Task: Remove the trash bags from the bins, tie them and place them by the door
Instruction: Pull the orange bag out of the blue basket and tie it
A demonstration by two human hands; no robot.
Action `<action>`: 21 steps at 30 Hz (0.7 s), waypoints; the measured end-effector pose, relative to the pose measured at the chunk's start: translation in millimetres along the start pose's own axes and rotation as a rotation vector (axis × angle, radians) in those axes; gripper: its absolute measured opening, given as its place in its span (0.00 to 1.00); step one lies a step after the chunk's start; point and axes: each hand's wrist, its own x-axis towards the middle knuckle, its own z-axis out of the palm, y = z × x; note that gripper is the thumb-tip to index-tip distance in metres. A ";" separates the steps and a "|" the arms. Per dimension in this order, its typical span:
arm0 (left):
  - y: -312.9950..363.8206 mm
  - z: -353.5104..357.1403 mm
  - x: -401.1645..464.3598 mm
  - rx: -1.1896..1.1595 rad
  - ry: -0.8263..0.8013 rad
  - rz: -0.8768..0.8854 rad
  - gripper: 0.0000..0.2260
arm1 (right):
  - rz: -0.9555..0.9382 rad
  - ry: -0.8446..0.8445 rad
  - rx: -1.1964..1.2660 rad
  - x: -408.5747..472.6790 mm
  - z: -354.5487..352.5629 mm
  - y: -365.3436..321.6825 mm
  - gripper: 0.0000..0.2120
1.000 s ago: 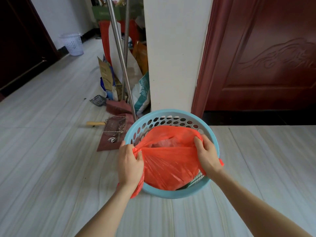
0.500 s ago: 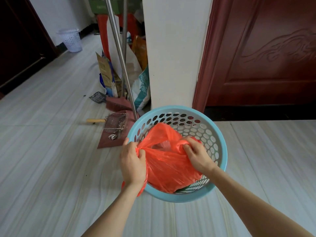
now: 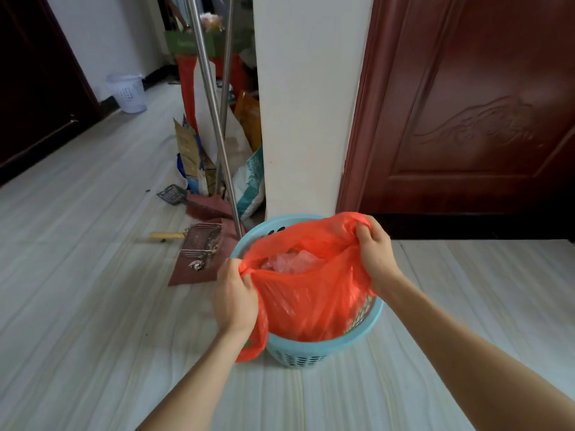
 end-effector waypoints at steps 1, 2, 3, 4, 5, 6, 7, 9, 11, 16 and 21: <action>9.2 -3.1 2.9 0.003 -0.011 -0.036 0.04 | 0.010 0.021 0.037 0.3 1.8 -9.9 0.12; 19.3 -6.5 7.1 -0.011 -0.035 -0.096 0.06 | 0.012 0.039 0.074 0.4 3.6 -20.2 0.12; 31.9 -13.6 14.7 -0.048 -0.060 -0.163 0.07 | 0.002 0.050 0.107 1.0 6.1 -35.2 0.11; 41.1 -16.3 20.6 -0.095 -0.102 -0.230 0.08 | 0.001 0.053 0.131 2.4 7.3 -44.3 0.12; 49.7 -20.9 27.1 -0.157 -0.128 -0.267 0.08 | -0.012 0.056 0.140 3.4 7.5 -56.2 0.12; 61.5 -31.3 32.7 -0.217 -0.143 -0.269 0.08 | -0.035 0.056 0.150 2.8 6.2 -72.1 0.13; 70.3 -37.8 35.6 -0.254 -0.156 -0.251 0.08 | -0.046 0.060 0.152 2.4 3.4 -83.2 0.14; 89.2 -56.6 37.2 -0.282 -0.158 -0.168 0.07 | -0.079 0.084 0.166 -1.3 -6.9 -106.7 0.15; 105.3 -76.9 35.3 -0.311 -0.132 -0.076 0.07 | -0.116 0.119 0.172 -9.2 -20.5 -129.0 0.14; 138.5 -123.5 11.9 -0.410 -0.092 0.054 0.06 | -0.169 0.191 0.174 -41.5 -52.9 -171.8 0.11; 152.6 -162.4 -20.3 -0.488 -0.071 0.092 0.06 | -0.147 0.183 0.127 -82.6 -77.8 -192.7 0.11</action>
